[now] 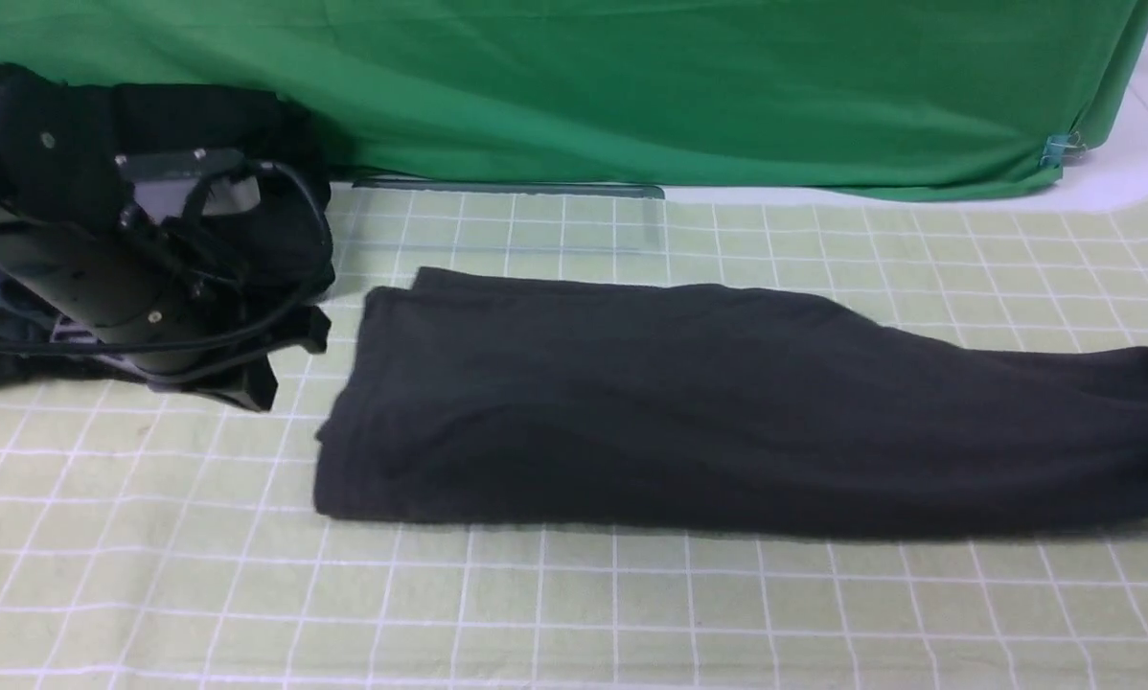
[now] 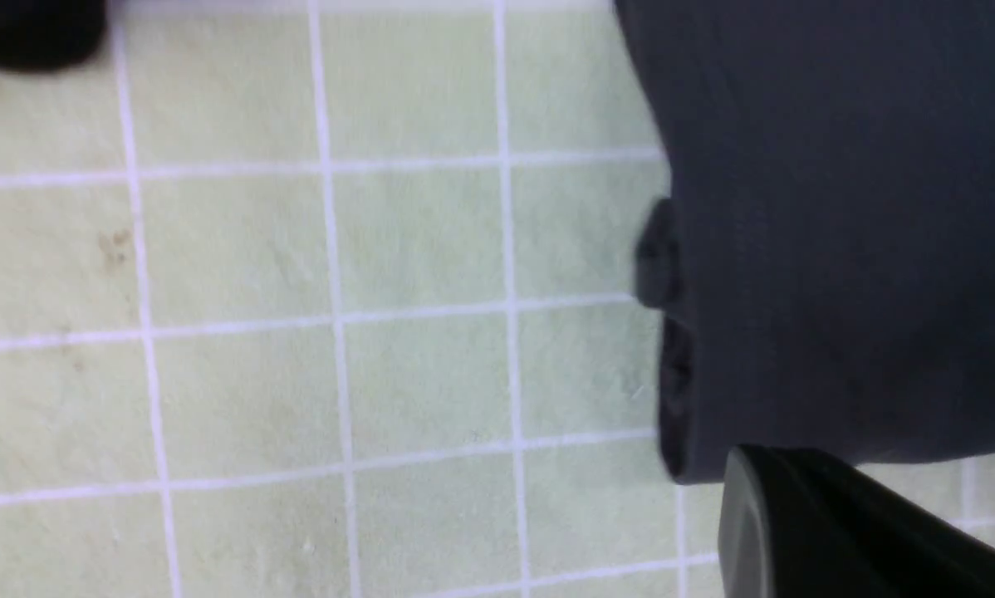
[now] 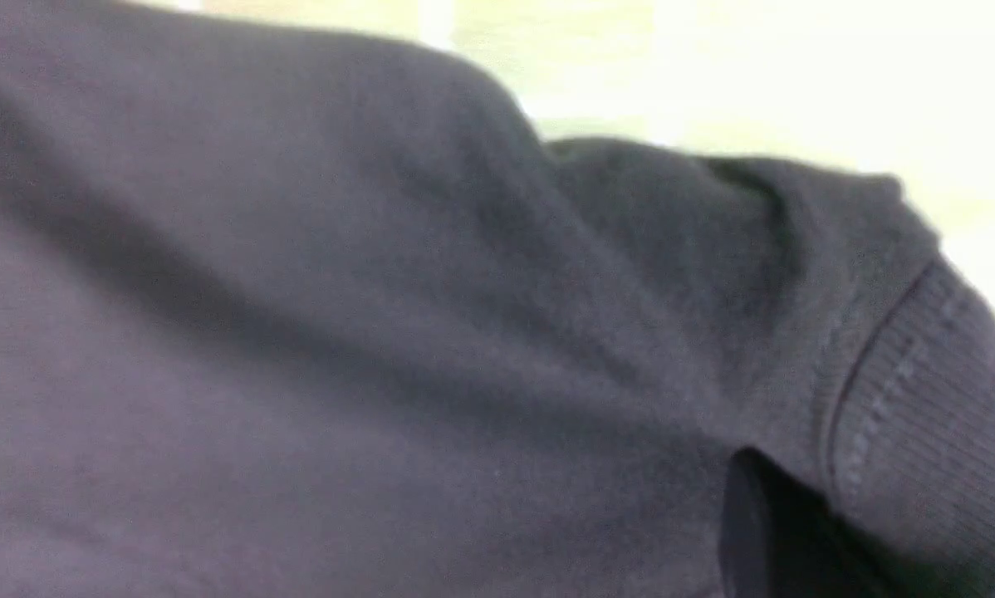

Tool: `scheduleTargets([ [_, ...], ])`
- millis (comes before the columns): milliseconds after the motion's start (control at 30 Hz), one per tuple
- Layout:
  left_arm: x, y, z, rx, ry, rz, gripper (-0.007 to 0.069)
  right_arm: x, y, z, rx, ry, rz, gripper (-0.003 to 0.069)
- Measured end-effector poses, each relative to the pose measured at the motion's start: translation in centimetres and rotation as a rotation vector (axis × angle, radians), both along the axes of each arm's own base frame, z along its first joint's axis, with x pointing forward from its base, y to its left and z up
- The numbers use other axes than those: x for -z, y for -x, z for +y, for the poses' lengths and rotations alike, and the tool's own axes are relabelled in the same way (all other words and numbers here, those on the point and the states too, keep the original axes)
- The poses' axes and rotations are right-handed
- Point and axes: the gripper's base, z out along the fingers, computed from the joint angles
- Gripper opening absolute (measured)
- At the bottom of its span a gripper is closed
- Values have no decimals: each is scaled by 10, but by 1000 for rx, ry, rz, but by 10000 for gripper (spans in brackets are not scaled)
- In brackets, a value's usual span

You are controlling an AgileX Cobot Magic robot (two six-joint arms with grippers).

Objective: Fold a long-sleeved shirt over a green coffee tablecloth.
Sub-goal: 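Fold the right end of the dark garment over onto its left end with the right gripper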

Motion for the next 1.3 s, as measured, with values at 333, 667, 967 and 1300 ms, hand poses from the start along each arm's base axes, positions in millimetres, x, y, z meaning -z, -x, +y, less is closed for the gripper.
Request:
scheduleTargets([
  [333,-13,4,10,-31,7,-43,-4,-107,6,78,-132,-66,-176,10],
  [667,-7,0,13,-34,-12,-38,-4,-137,11,258,-440,-318,-306,10],
  [967,-7,0,13,-34,-12,-37,-4,-67,8,392,-595,-449,-234,10],
  [1300,-7,1,13,-34,-13,-29,-4,9,20,484,-635,-563,-184,83],
])
